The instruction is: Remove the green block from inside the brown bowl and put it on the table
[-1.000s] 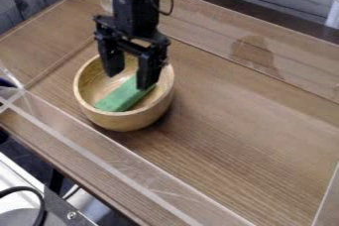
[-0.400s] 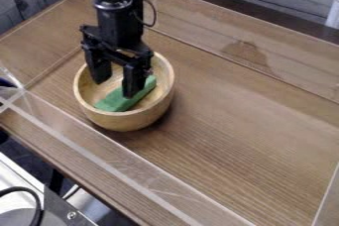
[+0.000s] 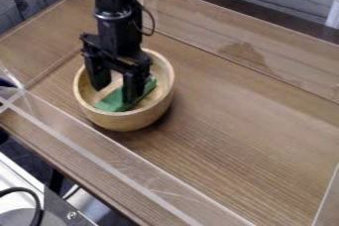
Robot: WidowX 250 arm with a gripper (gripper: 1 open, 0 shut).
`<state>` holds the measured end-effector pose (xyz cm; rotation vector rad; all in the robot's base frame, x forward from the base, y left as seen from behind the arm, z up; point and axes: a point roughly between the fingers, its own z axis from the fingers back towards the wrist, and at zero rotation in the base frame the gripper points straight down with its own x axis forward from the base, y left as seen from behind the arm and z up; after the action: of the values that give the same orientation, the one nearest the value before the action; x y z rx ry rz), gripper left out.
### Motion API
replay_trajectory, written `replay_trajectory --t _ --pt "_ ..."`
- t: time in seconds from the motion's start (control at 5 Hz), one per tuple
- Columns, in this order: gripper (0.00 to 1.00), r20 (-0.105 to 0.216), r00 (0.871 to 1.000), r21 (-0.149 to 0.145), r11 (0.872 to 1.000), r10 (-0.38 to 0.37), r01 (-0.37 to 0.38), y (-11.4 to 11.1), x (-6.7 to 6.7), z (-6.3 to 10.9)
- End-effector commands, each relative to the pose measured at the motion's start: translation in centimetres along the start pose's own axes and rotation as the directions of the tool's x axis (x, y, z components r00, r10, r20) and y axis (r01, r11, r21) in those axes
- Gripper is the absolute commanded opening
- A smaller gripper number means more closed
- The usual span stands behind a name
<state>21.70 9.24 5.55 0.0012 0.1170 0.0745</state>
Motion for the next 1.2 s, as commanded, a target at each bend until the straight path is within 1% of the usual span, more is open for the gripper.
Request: replay_trajectory --t 0.0,1.0 --pt "1.0 0.025 1.0 0.014 1.0 0.009 -0.01 0.45 0.42 0.42" --pt "1.0 0.009 1.0 0.015 1.0 0.028 -0.028 0.35 0.54 -0.5"
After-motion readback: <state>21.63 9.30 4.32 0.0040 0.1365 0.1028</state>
